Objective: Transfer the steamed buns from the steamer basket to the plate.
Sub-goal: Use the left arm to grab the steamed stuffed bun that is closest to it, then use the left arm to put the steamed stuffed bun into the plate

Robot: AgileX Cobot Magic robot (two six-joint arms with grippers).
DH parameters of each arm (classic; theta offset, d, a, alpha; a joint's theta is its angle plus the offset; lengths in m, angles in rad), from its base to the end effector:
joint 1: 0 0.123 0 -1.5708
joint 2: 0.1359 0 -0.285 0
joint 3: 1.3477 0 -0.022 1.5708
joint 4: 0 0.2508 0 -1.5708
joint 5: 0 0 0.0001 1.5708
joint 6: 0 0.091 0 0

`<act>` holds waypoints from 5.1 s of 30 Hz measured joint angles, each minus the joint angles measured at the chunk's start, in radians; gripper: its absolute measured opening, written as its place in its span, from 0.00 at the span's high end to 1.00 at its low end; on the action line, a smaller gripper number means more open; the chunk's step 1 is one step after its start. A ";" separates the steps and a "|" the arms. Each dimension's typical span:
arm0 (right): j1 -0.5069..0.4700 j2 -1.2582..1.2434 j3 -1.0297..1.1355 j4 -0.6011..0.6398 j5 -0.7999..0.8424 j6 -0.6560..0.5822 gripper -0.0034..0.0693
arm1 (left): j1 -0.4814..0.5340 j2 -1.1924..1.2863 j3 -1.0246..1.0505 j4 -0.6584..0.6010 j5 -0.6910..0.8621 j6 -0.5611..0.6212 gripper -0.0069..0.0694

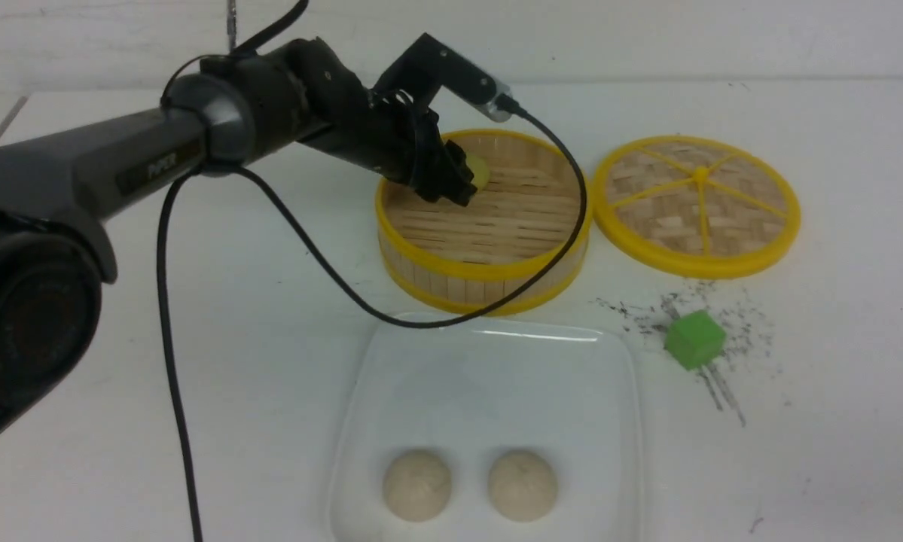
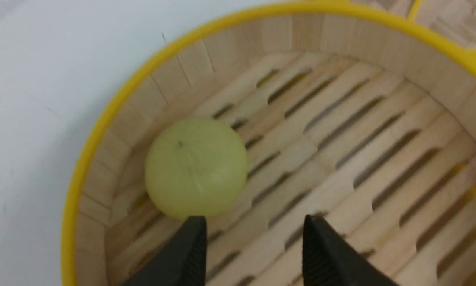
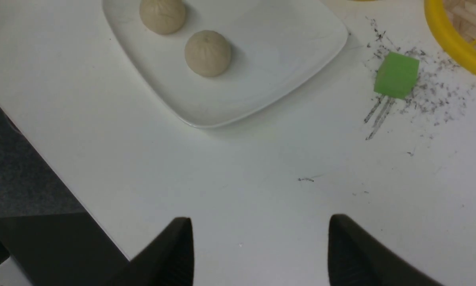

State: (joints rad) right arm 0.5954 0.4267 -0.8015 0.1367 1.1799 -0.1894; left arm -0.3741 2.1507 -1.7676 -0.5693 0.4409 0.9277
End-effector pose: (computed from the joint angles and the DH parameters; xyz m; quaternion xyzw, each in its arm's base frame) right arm 0.0281 0.0329 0.3473 -0.3496 0.8383 0.1500 0.3904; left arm 0.4600 -0.2031 0.2306 0.3856 0.8094 -0.0981 0.4320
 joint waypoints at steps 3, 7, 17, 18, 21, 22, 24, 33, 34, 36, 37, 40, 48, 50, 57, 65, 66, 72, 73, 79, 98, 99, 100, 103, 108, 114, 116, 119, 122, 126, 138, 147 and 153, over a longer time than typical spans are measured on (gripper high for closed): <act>0.000 0.000 0.000 0.000 0.000 0.000 0.33 | 0.000 0.000 0.000 -0.039 -0.017 0.025 0.43; 0.000 0.000 0.000 0.001 0.000 0.000 0.33 | 0.000 0.000 0.000 -0.069 -0.024 0.051 0.42; 0.000 0.000 0.000 0.011 0.000 0.000 0.33 | 0.000 0.000 0.000 -0.074 -0.016 0.050 0.42; 0.000 0.000 0.000 0.011 0.000 0.000 0.33 | 0.000 0.000 0.000 -0.074 -0.016 0.051 0.42; 0.000 0.000 0.000 0.011 0.000 0.000 0.33 | 0.000 0.000 0.000 -0.065 0.018 0.047 0.42; 0.000 0.000 0.000 0.011 0.002 0.000 0.33 | 0.000 0.000 0.000 -0.061 0.030 0.045 0.42; 0.000 0.000 0.000 0.011 0.004 0.000 0.33 | 0.000 0.000 0.000 -0.046 0.046 0.032 0.42; 0.000 0.000 0.000 0.011 0.034 0.000 0.33 | 0.000 0.000 0.000 0.050 0.005 -0.022 0.42; 0.000 0.000 0.000 0.011 0.034 0.000 0.33 | 0.000 0.000 0.000 0.053 -0.003 -0.022 0.42; 0.000 0.000 0.000 0.011 0.036 0.000 0.33 | 0.000 0.000 0.000 0.053 -0.007 -0.022 0.42; 0.000 0.000 0.000 0.011 0.036 0.000 0.33 | 0.000 0.001 0.000 0.053 -0.007 -0.023 0.42; 0.000 0.000 0.000 0.011 0.036 0.000 0.33 | 0.000 0.007 -0.001 0.054 -0.010 -0.022 0.42; 0.000 0.000 0.000 0.011 0.036 0.000 0.33 | 0.000 0.083 -0.003 0.058 -0.034 -0.007 0.42; 0.000 0.000 0.000 0.011 0.037 0.000 0.33 | 0.000 0.105 -0.003 0.059 -0.049 -0.007 0.42; 0.000 0.000 0.000 0.011 0.037 0.000 0.33 | 0.000 0.107 -0.017 0.058 -0.152 -0.004 0.42; 0.000 0.000 0.000 0.011 0.037 0.001 0.33 | 0.000 0.107 -0.126 0.046 -0.180 0.040 0.42; 0.000 0.000 0.000 0.011 0.036 0.001 0.33 | 0.000 0.107 -0.132 0.042 -0.180 0.041 0.42; 0.000 0.000 0.000 0.011 0.035 0.001 0.33 | 0.000 0.115 -0.144 0.018 -0.166 0.043 0.42; 0.000 0.000 0.000 0.011 0.034 0.001 0.33 | 0.000 0.117 -0.145 0.017 -0.164 0.043 0.42; 0.000 0.000 0.000 0.011 0.034 0.001 0.33 | 0.000 0.174 -0.145 0.004 -0.170 0.050 0.42; 0.000 0.000 0.000 0.025 0.004 0.001 0.33 | 0.000 0.187 -0.145 -0.054 -0.148 0.131 0.81; 0.000 0.000 0.000 0.027 0.003 0.001 0.33 | 0.000 0.187 -0.145 -0.055 -0.131 0.133 0.86; 0.000 0.000 0.000 0.027 0.003 0.001 0.33 | 0.000 0.187 -0.145 -0.056 -0.119 0.134 0.88; 0.000 0.000 0.000 0.028 0.001 0.001 0.33 | 0.000 0.187 -0.145 -0.057 -0.088 0.136 0.90; 0.000 0.000 0.000 0.030 -0.001 0.001 0.33 | 0.000 0.187 -0.145 -0.082 -0.074 0.136 0.90; 0.000 0.000 0.000 0.030 -0.001 0.001 0.33 | 0.000 0.170 -0.145 -0.097 -0.070 0.136 0.90; 0.000 0.000 0.000 0.030 -0.001 0.001 0.33 | 0.000 0.151 -0.145 -0.098 -0.069 0.136 0.90; 0.000 0.000 0.000 0.030 -0.002 0.001 0.33 | 0.000 0.122 -0.145 -0.098 -0.057 0.136 0.90; 0.000 0.000 0.000 0.030 -0.004 0.001 0.33 | 0.000 0.077 -0.145 -0.101 -0.044 0.136 0.90; 0.000 0.000 0.000 0.030 -0.006 0.001 0.33 | 0.000 0.033 -0.145 -0.101 -0.021 0.136 0.90; 0.000 0.000 0.000 0.008 -0.006 0.001 0.33 | 0.000 -0.016 -0.145 -0.058 0.155 0.032 0.90; 0.000 0.000 0.000 -0.008 -0.009 -0.004 0.33 | 0.000 -0.122 -0.145 0.063 0.377 -0.159 0.90; 0.000 0.000 0.000 -0.009 -0.011 -0.019 0.33 | -0.042 -0.166 -0.145 0.089 0.504 -0.224 0.91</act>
State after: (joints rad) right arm 0.5954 0.4267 -0.8015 0.1276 1.1691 -0.2089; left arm -0.4165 1.9850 -1.9125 -0.4799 0.9451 0.7036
